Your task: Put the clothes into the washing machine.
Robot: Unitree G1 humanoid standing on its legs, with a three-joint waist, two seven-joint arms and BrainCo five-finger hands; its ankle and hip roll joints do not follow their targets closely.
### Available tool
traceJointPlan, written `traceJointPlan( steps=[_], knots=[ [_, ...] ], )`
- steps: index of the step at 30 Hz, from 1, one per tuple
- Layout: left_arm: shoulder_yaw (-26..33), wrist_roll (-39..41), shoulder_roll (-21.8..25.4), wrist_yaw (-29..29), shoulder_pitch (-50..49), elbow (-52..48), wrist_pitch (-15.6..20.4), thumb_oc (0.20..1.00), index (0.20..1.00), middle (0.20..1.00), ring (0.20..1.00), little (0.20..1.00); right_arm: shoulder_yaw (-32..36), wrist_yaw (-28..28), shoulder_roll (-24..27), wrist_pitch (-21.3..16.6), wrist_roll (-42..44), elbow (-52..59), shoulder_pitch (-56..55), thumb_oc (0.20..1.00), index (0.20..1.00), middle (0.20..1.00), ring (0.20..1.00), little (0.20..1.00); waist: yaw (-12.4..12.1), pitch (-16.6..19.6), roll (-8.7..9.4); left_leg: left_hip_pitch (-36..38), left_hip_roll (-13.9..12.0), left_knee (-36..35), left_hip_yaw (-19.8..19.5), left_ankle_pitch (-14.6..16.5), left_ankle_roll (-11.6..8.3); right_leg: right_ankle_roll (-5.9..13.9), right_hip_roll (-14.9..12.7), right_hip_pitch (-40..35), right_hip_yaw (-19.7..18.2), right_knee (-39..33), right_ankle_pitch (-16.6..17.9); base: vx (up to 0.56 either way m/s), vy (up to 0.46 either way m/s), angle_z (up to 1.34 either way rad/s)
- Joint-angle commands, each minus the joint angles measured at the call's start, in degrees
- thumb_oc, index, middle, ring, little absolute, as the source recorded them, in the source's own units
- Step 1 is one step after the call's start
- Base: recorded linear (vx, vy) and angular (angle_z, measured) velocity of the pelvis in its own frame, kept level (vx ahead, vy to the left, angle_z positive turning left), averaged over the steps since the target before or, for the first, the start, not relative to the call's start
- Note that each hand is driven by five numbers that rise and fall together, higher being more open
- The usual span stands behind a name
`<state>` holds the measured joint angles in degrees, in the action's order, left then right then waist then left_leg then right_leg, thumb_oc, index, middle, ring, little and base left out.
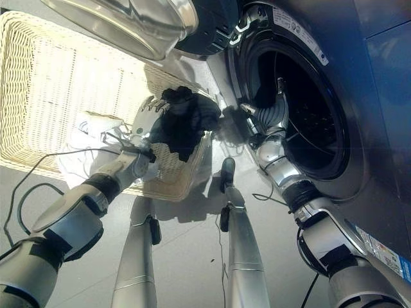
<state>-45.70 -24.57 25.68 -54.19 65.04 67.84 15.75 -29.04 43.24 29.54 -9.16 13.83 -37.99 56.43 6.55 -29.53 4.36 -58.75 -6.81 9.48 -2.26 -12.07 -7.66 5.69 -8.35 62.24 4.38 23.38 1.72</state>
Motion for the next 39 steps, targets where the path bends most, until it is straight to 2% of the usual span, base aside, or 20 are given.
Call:
traceJointPlan(
  steps=[1,9,17,25,28,31,39],
  knots=[
    [5.35,-4.25,-1.15,-7.08,-1.26,-3.94,3.19,1.000,1.000,1.000,1.000,1.000,5.56,2.58,-0.83,-1.70,-2.31,5.10,-3.17,1.000,1.000,1.000,1.000,1.000,-2.54,-0.27,3.57,-0.08,3.97,6.11,-1.32,7.57,2.45,2.46,3.04,-3.08,1.71,-7.42,7.25,-0.01,-0.072,0.05],
    [8.82,-8.09,-0.31,-11.10,-5.56,-10.61,3.55,1.000,1.000,1.000,1.000,1.000,8.48,2.11,0.66,-1.22,-1.99,8.39,-6.61,1.000,1.000,1.000,1.000,1.000,-3.50,-0.27,3.55,-0.03,4.38,6.06,-2.36,7.84,2.79,2.61,2.45,-3.01,2.71,-6.93,7.50,0.00,-0.050,0.04],
    [9.15,-11.56,0.13,-10.56,-6.64,-13.63,2.74,1.000,1.000,1.000,1.000,1.000,10.08,1.28,1.50,-1.14,-1.88,9.53,-7.78,1.000,1.000,1.000,1.000,1.000,-3.86,-0.27,3.32,0.11,4.67,6.17,-2.80,7.87,2.95,2.75,2.22,-3.08,3.09,-6.50,7.59,0.00,-0.014,0.04],
    [4.51,-8.99,0.67,-0.29,-2.08,-9.71,1.20,1.000,1.000,1.000,1.000,1.000,8.16,0.37,2.05,-1.43,-1.04,7.61,-5.18,1.000,1.000,1.000,1.000,1.000,-2.87,-0.27,3.55,0.33,4.09,6.08,-2.13,7.60,2.88,2.77,2.69,-2.97,2.37,-6.37,7.81,0.00,0.026,0.00],
    [1.57,-6.25,0.94,6.21,0.83,-6.24,1.31,1.000,1.000,1.000,1.000,1.000,6.52,0.50,2.09,-2.04,-0.70,5.93,-3.43,1.000,1.000,1.000,1.000,1.000,-2.25,-0.27,3.76,-0.05,3.77,6.20,-1.74,7.44,2.68,2.72,2.91,-2.66,1.98,-6.51,7.83,0.00,0.055,0.00],
    [-0.19,-4.89,0.93,9.94,2.90,-3.90,0.19,1.000,1.000,1.000,1.000,1.000,5.27,0.47,2.02,-2.46,-0.41,4.54,-2.03,1.000,1.000,1.000,1.000,1.000,-1.74,-0.27,3.90,-0.22,3.61,6.23,-1.30,7.38,2.61,2.71,3.10,-2.37,1.70,-6.46,7.84,0.01,0.055,-0.01],
    [-4.20,-0.86,0.88,13.85,7.62,2.77,-0.83,1.000,1.000,1.000,1.000,1.000,1.83,0.77,1.50,-3.55,0.12,1.59,1.77,1.000,1.000,1.000,1.000,1.000,-0.61,-0.27,4.30,-0.65,3.16,5.95,-0.32,7.09,2.39,2.60,3.47,-1.78,1.19,-6.79,7.77,0.00,0.042,-0.01]
  ],
)
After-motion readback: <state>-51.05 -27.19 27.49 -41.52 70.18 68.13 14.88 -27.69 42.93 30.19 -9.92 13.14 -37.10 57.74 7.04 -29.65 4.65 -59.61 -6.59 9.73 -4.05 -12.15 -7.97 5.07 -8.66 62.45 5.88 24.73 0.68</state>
